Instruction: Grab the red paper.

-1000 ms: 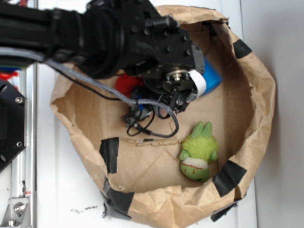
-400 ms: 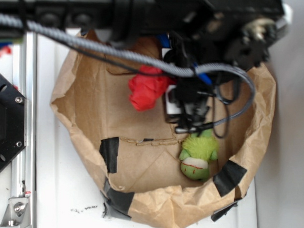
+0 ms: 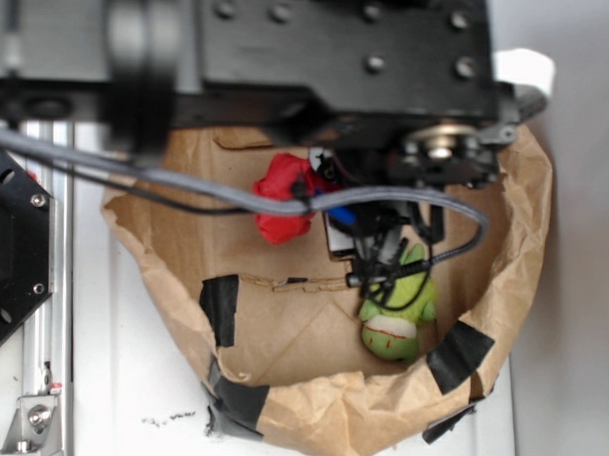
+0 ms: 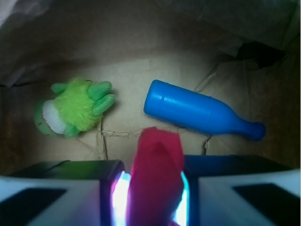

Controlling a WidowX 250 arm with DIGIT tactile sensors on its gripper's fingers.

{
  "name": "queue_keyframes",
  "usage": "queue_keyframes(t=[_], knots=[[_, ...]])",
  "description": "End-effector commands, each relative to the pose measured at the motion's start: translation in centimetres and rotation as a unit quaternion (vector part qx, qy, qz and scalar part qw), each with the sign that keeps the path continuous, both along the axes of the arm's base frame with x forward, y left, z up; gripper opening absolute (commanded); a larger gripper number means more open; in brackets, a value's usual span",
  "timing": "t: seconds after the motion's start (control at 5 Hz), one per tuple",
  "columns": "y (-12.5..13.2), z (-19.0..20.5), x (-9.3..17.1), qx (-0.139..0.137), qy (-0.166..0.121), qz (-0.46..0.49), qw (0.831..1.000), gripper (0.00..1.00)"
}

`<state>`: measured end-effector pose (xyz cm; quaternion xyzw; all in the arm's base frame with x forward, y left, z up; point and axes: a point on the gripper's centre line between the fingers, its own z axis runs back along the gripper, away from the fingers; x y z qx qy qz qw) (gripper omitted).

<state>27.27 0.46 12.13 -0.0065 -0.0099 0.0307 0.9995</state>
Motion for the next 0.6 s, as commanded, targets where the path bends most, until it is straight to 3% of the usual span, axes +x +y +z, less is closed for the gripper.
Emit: queue_keyframes(t=[0.0, 0.4], knots=[[-1.2, 1.8, 0.7, -0.002, -0.04, -0.037, 0.999, 0.0], [-0.9, 1.0, 1.8, -0.015, -0.032, -0.041, 0.999, 0.0]])
